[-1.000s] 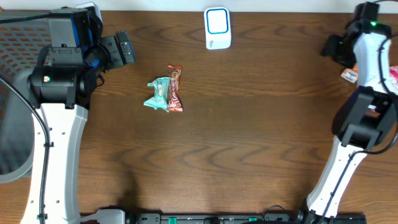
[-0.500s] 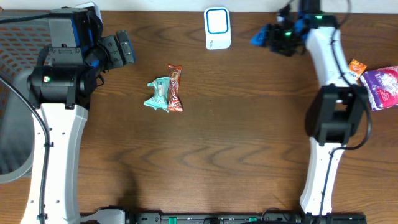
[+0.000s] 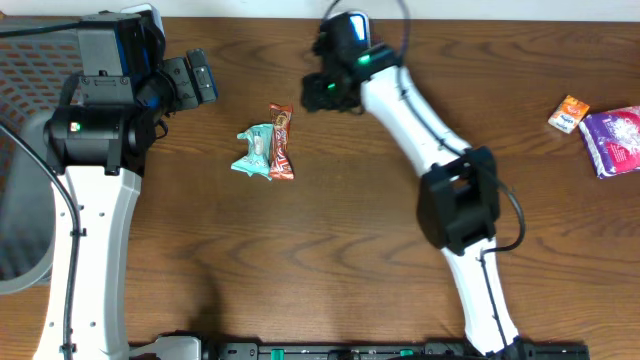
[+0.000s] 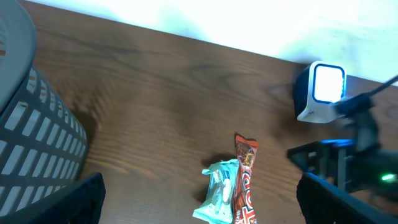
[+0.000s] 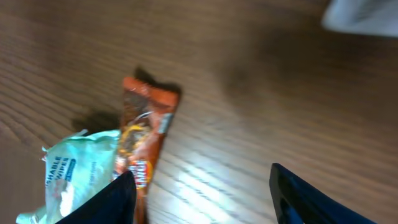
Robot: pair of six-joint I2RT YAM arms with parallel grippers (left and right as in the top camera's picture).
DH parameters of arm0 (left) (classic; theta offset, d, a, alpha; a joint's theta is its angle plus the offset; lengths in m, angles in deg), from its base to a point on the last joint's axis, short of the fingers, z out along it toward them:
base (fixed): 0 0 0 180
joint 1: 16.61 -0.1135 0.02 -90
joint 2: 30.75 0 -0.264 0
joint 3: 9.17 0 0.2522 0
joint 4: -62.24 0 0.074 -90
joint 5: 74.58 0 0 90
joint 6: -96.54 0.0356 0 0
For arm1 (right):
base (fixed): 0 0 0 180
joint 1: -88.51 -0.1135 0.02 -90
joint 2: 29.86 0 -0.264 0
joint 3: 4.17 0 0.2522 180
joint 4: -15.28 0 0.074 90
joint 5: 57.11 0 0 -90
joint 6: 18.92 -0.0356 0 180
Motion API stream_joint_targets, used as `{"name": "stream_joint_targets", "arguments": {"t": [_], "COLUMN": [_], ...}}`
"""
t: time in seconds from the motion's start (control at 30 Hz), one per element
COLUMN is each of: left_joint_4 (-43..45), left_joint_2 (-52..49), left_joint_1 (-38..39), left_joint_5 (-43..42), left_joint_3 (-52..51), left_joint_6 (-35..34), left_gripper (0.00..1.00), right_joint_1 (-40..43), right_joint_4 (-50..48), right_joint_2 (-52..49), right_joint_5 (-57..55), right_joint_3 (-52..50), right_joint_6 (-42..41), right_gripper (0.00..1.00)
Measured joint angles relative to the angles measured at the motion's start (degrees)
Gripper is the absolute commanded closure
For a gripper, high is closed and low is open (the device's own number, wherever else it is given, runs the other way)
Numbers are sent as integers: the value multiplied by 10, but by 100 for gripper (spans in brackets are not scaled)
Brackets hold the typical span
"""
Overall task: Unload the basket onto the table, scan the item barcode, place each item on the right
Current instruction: 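Reach the right gripper to the brown candy bar and grasp it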
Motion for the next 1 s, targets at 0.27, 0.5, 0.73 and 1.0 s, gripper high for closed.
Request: {"name": "stream_joint_targets", "arguments": {"t": [0.27,0.5,0.73,1.0], "left_joint_4": [0,0,0,0], "left_joint_2": [0,0,0,0], "left_joint_1": [0,0,0,0], "left_joint_5": [0,0,0,0], "left_joint_3": [0,0,0,0], "left_joint_6": [0,0,0,0], "left_gripper": [2,2,2,2], "right_joint_1": [-73,-106,-127,-135], "right_joint_4": [-6,-24,-47,-79], "right_joint_2": [-7,-7,-7,-6], "right_joint_5": [-82,-106,-117,-160], "right_joint_3": [-12,-45,-70,-131], "right_joint_6": [-41,-49,-50,-51], "right_gripper": [37,37,39,57]}}
